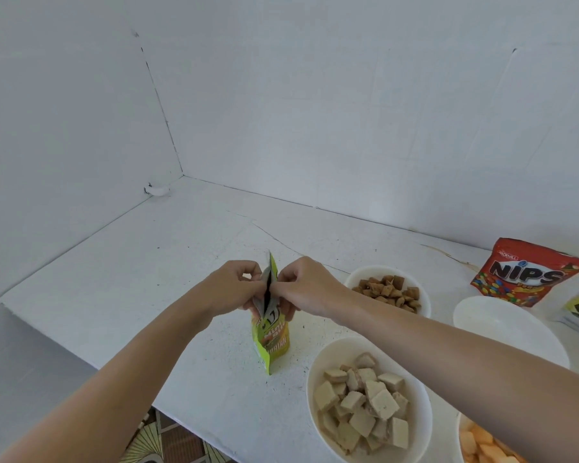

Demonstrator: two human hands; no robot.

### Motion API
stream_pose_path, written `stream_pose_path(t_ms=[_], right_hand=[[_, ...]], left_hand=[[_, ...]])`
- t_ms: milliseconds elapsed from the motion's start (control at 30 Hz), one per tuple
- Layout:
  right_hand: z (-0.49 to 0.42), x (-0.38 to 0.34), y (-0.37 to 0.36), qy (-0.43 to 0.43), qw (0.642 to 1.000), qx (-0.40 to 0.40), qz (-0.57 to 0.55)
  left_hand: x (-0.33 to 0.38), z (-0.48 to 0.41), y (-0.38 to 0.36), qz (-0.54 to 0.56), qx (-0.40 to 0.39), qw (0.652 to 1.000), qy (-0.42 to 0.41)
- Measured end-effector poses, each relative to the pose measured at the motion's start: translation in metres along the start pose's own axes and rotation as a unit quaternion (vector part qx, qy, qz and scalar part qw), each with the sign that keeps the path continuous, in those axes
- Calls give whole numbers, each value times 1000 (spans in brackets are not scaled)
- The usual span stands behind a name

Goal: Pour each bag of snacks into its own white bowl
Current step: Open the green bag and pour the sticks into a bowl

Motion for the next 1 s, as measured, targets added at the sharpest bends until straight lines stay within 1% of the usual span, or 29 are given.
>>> stream_pose_path(t_ms=[100, 200, 300, 367, 433, 500, 600, 667, 733, 800, 833, 900, 933, 1000], right_hand=[[4, 4, 14, 7, 993, 70, 95], [6, 4, 31, -1, 987, 109, 114], [6, -4, 35, 42, 974, 159, 157], [5, -10, 31, 85, 967, 167, 172], [4, -12, 29, 117, 964, 153, 184], [3, -10, 27, 147, 962, 120, 196], [-1, -7, 15, 158, 960, 58, 225], [-5, -5, 11, 156, 958, 46, 235], [-3, -8, 14, 182, 956, 31, 229], [4, -11, 16, 222, 939, -23, 262], [8, -13, 16, 232, 926, -57, 291], [13, -11, 15, 224, 908, -108, 339], [13, -9, 16, 219, 901, -113, 358], [10, -3, 20, 221, 891, -95, 385]], left_hand=[[-1, 4, 17, -74, 43, 996, -12], [3, 10, 36, -115, 64, 991, -21], [11, 8, 42, -166, 91, 981, -37], [13, 3, 43, -190, 118, 973, -47], [13, -1, 42, -198, 126, 971, -49], [12, -5, 38, -207, 115, 970, -51], [14, -13, 26, -244, 77, 966, -41], [14, -21, 22, -275, 50, 960, -19], [15, -28, 25, -292, -2, 956, 8], [17, -33, 34, -260, -60, 963, 31], [17, -34, 39, -249, -72, 965, 35], [17, -37, 47, -255, -69, 964, 35], [17, -37, 49, -254, -67, 964, 37], [17, -37, 50, -249, -75, 965, 37]])
Point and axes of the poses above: each hand's wrist, its own z-axis away from the middle knuckle, its own y-axis out of the back of the hand, x = y × z, the point moved 3 cm from there along -z, towards the middle knuckle, and after that the axes turned 7 degrees about -x, right-handed, at the moved point
